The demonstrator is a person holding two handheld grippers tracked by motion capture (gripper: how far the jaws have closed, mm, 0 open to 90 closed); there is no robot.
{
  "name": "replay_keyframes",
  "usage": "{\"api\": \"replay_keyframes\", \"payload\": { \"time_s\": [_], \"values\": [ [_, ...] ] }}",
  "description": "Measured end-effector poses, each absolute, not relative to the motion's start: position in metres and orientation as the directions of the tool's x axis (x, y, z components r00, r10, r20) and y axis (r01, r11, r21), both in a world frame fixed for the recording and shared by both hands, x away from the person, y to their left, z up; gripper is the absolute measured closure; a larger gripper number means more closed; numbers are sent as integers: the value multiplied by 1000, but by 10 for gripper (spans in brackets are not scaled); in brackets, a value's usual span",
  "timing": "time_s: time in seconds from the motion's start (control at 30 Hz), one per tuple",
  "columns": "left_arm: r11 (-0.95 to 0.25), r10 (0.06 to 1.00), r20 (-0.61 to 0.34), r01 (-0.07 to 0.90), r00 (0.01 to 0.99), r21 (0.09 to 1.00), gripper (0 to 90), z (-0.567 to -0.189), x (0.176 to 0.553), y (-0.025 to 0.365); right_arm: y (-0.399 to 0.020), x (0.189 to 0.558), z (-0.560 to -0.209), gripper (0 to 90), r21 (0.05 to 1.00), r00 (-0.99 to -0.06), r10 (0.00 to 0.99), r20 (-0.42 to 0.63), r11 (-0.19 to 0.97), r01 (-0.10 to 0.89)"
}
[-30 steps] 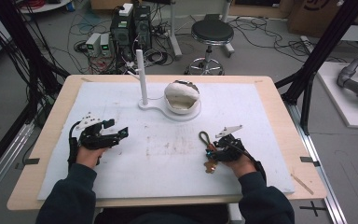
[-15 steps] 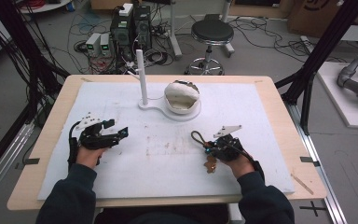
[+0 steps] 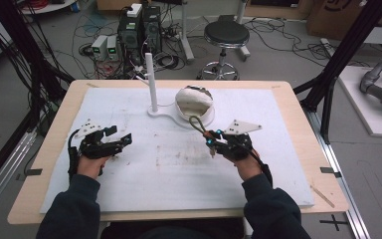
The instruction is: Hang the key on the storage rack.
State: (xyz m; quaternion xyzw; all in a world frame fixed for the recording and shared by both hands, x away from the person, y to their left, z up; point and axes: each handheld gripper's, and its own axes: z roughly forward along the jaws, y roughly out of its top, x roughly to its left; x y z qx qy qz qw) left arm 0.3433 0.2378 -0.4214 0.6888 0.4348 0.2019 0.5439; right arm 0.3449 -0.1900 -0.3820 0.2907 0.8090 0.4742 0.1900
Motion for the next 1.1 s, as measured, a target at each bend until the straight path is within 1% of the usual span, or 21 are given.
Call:
{"api": "replay_keyframes", "payload": {
  "time_s": [0.07, 0.13, 0.17, 0.27, 0.33, 0.37, 0.4, 0.47, 0.53, 0.7, 0.8, 0.9, 1.0, 1.1],
  "values": [
    [-30, 818, -193, 375, 543, 927, 244, -421, 343, 238, -179, 351, -373, 742, 893, -768, 639, -38, 367, 261],
    [-27, 819, -193, 373, 541, 928, 244, -421, 343, 238, -160, 361, -357, 742, 906, -775, 628, -73, 367, 212],
    [-27, 819, -194, 373, 540, 927, 244, -421, 344, 239, -160, 361, -357, 742, 906, -775, 628, -73, 367, 212],
    [-23, 820, -194, 370, 539, 929, 244, -421, 344, 240, -135, 376, -336, 742, 915, -777, 618, -119, 371, 156],
    [-18, 822, -196, 369, 535, 929, 244, -421, 344, 240, -122, 385, -327, 742, 918, -777, 615, -133, 373, 138],
    [-18, 822, -196, 369, 535, 929, 244, -421, 344, 240, -122, 385, -327, 742, 918, -777, 615, -133, 373, 138],
    [-22, 822, -192, 368, 536, 930, 244, -421, 344, 241, -109, 393, -319, 741, 917, -777, 611, -152, 381, 120],
    [-27, 820, -189, 366, 540, 930, 244, -421, 344, 241, -103, 396, -315, 741, 916, -774, 612, -162, 385, 112],
    [-23, 820, -194, 369, 538, 929, 244, -421, 343, 240, -83, 406, -308, 741, 909, -766, 612, -196, 406, 92],
    [-19, 819, -197, 369, 539, 929, 244, -421, 343, 240, -63, 418, -306, 741, 895, -756, 616, -220, 435, 94],
    [-19, 817, -198, 369, 542, 929, 244, -421, 344, 241, -46, 428, -308, 741, 873, -735, 630, -251, 475, 109],
    [-16, 817, -200, 368, 540, 930, 244, -421, 344, 241, -40, 432, -310, 740, 865, -720, 641, -266, 488, 114],
    [-16, 817, -200, 367, 541, 930, 244, -421, 344, 241, -32, 441, -317, 740, 843, -694, 661, -284, 517, 147],
    [-17, 816, -200, 367, 543, 930, 244, -421, 344, 241, -31, 446, -321, 738, 841, -691, 668, -276, 516, 163]
  ]
}}
